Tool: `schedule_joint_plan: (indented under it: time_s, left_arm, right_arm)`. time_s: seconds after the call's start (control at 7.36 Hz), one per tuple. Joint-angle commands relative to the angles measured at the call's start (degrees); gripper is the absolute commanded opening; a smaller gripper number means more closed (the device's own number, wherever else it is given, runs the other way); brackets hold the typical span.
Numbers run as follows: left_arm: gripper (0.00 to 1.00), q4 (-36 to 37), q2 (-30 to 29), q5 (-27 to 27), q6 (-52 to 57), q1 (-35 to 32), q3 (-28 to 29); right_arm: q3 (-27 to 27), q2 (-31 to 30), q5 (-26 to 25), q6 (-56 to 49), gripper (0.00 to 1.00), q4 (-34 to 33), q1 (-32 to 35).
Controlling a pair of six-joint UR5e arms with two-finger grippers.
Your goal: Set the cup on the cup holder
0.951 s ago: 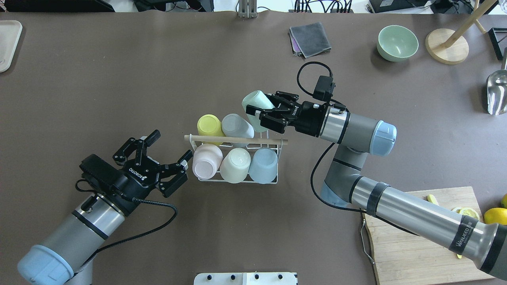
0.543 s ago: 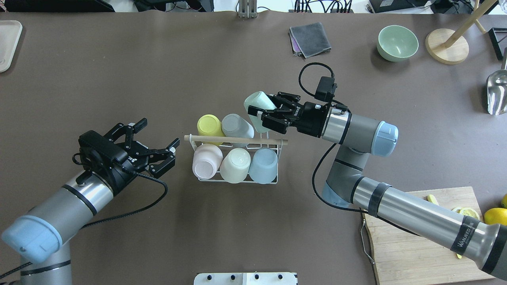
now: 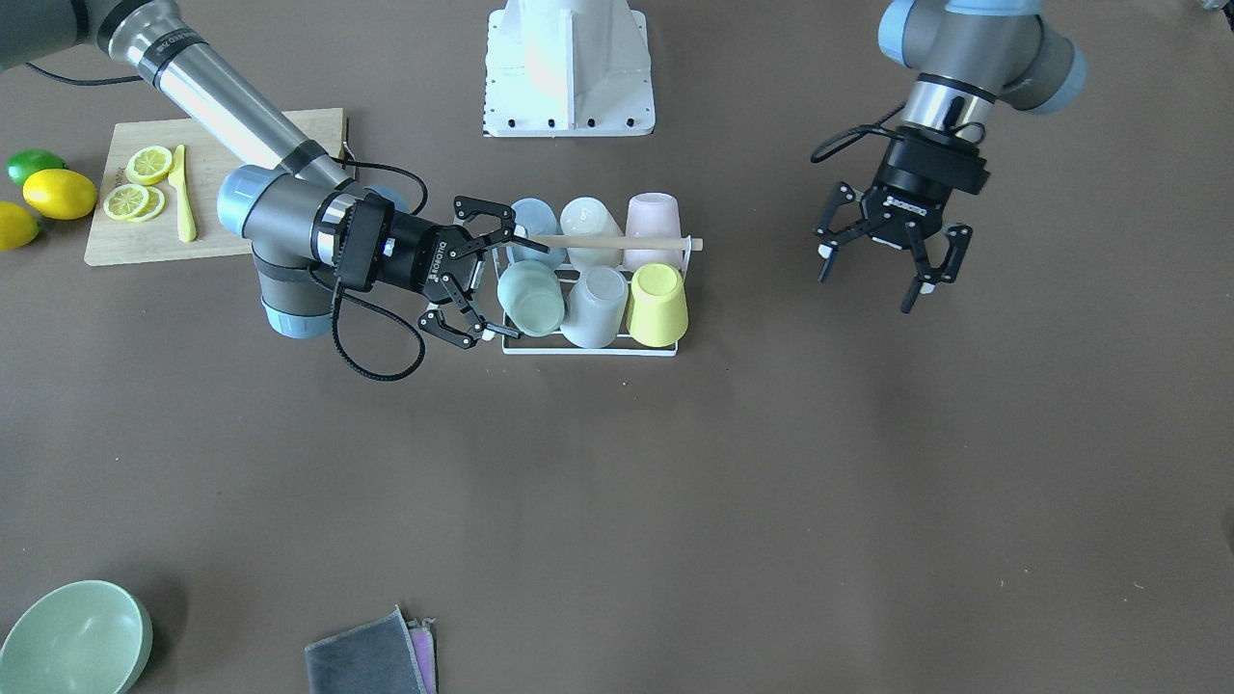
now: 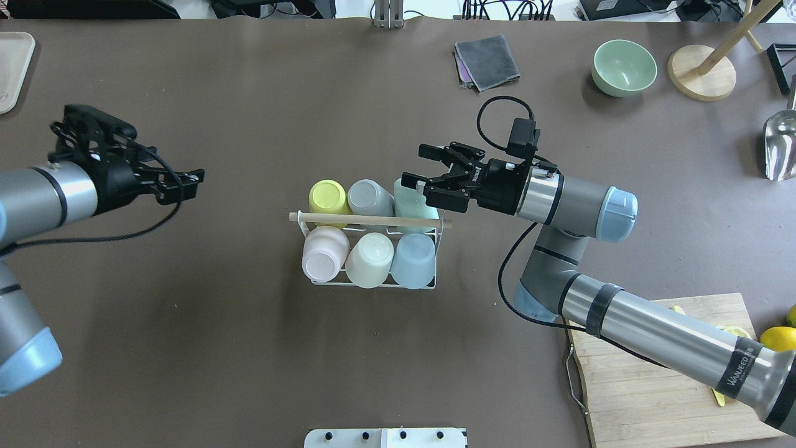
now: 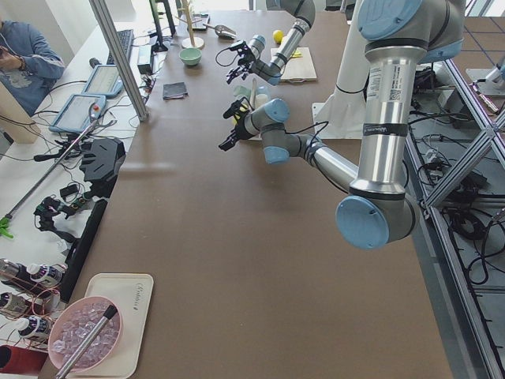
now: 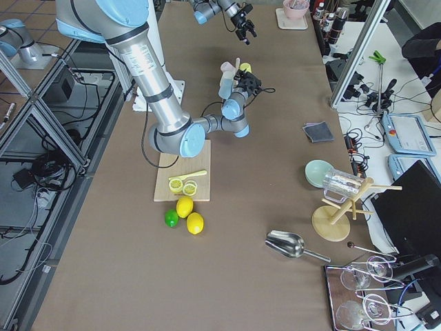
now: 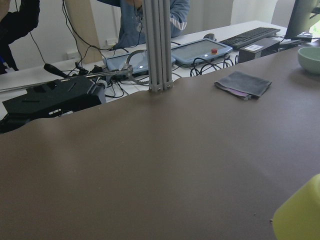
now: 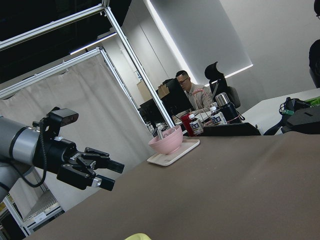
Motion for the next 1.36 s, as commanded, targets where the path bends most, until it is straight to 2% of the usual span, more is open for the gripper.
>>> schedule_joint_plan:
  time_s: [0.0, 0.14, 0.27, 0.54, 0.68, 0.82, 0.95, 1.22]
  left_arm:
    - [0.99, 14.57, 1.72, -20.01, -0.47, -14.28, 0.05]
    - [0.99, 21.25, 2.95, -24.88, -0.12, -20.26, 0.57]
    - [0.99, 27.41, 3.40, -25.63, -0.11, -24.85, 1.19]
    - [0.98, 38.33, 3.93, -25.81, 1.54, -28.82, 2.16]
    - [0.99, 41.24, 4.54, -29.38, 8.34, -32.94, 2.94]
    - [0.99, 44.67, 5.33, -34.02, 17.55, -38.81, 4.87]
    - [0.99, 45.22, 5.42, -36.94, 24.52, -42.09, 8.11]
    - [0.99, 44.79, 7.61, -46.77, 34.22, -46.75, 12.69]
  right_arm:
    - [0.31, -0.17, 0.78, 0.07, 1.00, -0.09, 1.43]
    - [0.23, 0.00, 0.96, -0.45, 1.00, -1.13, 3.70]
    - [0.31, 0.61, 1.39, -1.50, 1.00, -6.28, 7.72]
    - [0.92, 2.72, 2.79, -2.83, 1.00, -17.77, 12.57]
    - [5.19, 2.73, 9.59, -2.92, 1.00, -28.63, 17.82]
    - [10.37, 2.64, 18.53, -2.92, 1.00, -40.66, 24.22]
    - [13.81, 2.38, 22.10, -2.83, 1.00, -49.48, 27.25]
    - [14.99, 1.76, 22.23, -2.66, 1.00, -61.63, 27.80]
